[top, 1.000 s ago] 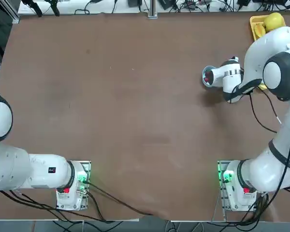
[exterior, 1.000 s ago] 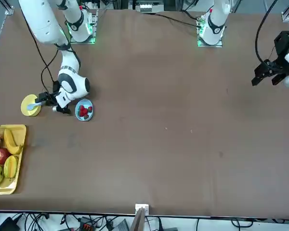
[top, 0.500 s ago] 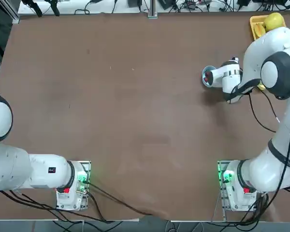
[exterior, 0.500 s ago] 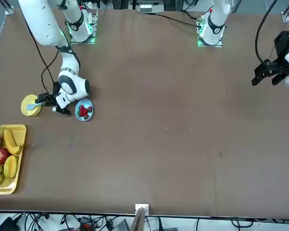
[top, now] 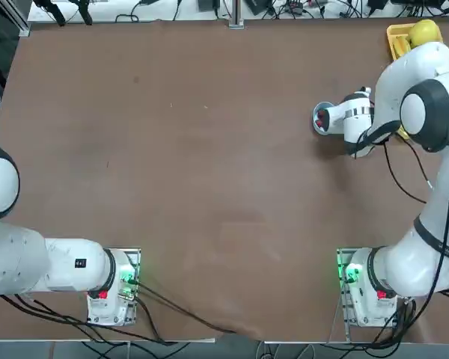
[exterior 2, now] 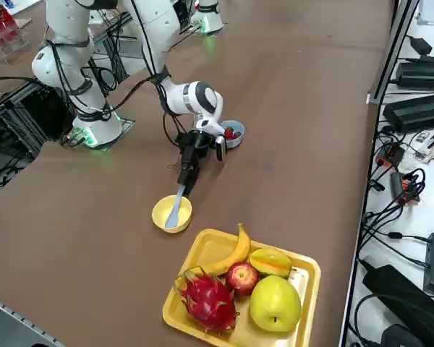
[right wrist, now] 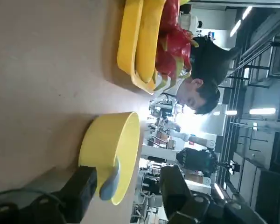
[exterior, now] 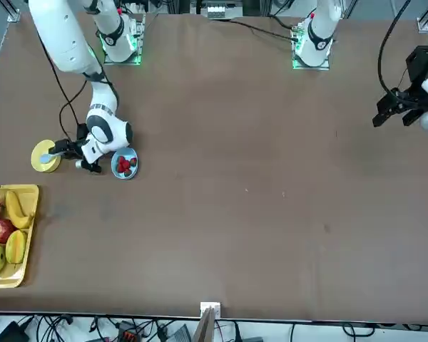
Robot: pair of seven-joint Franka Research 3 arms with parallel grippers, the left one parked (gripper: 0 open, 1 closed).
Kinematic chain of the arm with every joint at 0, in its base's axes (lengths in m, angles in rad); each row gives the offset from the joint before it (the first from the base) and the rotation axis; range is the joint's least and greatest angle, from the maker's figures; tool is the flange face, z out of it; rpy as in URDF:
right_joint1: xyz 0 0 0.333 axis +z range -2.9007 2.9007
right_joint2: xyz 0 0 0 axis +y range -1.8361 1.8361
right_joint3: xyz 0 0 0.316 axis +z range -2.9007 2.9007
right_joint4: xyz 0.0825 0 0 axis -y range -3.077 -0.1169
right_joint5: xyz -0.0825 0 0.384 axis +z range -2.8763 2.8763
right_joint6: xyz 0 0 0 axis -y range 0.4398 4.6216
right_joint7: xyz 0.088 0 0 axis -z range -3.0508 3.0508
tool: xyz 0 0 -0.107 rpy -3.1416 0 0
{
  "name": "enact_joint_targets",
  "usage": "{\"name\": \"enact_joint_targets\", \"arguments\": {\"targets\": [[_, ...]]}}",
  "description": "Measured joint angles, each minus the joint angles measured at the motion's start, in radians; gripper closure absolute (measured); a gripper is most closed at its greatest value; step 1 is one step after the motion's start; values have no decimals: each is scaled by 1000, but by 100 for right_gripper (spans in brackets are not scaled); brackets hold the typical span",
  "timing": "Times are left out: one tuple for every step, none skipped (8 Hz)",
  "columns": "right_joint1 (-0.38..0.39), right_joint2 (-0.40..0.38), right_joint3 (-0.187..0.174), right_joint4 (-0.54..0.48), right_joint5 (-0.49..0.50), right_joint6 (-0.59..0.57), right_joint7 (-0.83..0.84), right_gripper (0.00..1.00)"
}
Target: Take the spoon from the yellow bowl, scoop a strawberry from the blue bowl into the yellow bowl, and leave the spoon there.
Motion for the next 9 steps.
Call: {"name": "enact_joint_targets", "arguments": {"targets": [[0,12,0,7,0,-11,2,18],[0,22,0,15,0,-18,3,19],[0,27,0,19,0,-20,5,21],[0,29,0,21,0,-25,5,22],[0,29,0,22,0,-32,5,22],[0,29,0,22,0,-36,5,24],[0,29,0,22,0,-36,5,26],[0,30,0,22,0,-37,5,27],[0,31,0,22,0,-37,5,27]]}}
